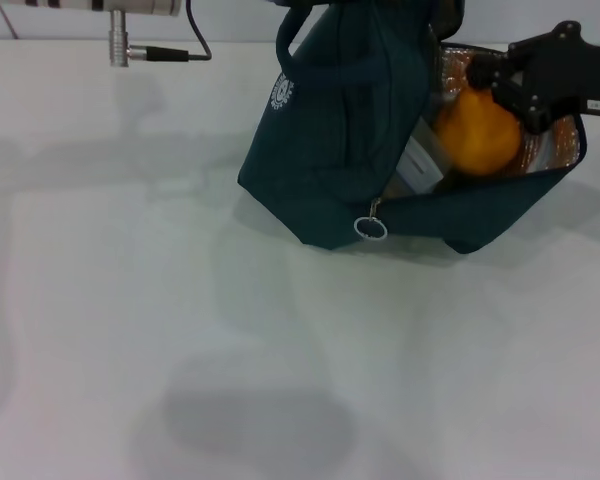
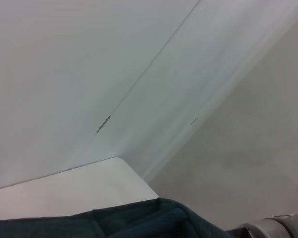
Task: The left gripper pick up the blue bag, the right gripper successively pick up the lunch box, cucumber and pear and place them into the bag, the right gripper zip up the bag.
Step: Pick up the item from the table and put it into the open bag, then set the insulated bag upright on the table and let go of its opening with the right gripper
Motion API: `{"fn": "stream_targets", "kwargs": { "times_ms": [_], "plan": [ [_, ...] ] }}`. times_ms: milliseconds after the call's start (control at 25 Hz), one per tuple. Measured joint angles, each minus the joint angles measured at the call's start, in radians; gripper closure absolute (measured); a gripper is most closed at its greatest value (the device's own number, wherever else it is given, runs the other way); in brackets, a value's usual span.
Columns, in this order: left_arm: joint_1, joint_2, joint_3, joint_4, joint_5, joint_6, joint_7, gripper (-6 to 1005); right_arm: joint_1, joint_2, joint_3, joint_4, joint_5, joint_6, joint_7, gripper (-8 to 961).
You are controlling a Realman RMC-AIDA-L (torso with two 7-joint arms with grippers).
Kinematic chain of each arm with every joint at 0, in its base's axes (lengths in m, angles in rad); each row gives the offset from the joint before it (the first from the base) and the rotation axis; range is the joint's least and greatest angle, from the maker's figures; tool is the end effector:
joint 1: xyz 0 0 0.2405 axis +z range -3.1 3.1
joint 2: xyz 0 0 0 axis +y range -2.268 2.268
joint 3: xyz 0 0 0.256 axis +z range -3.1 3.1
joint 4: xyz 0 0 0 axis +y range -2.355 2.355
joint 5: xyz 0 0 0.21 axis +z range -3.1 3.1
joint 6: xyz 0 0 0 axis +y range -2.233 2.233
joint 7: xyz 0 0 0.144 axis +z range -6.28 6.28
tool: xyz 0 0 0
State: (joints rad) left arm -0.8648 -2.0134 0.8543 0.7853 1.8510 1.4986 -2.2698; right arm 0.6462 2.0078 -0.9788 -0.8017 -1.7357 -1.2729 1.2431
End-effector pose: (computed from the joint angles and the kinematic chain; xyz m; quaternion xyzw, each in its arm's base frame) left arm -0.1100 0.4172 0.0338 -0.8795 -0.3854 -0.2789 0.0146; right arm 0.1886 0.4092 0.0326 -0.9464 0.0105 0.2055 0.2489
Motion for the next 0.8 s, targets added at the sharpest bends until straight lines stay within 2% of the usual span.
{"fn": "stream_targets", "kwargs": {
  "times_ms": [480, 800],
  "plan": [
    [-0.002, 0.010, 0.000, 0.000, 0.004, -0.009, 0.001, 948, 0.003, -0.003, 0.012, -0.013, 0.007, -0.022, 0.136, 765],
    [-0.002, 0.010, 0.000, 0.000, 0.005, -0.011, 0.005, 948, -0.073, -0.009, 0.130, -0.036, 0.093, -0.136, 0.149, 590]
  ]
}}
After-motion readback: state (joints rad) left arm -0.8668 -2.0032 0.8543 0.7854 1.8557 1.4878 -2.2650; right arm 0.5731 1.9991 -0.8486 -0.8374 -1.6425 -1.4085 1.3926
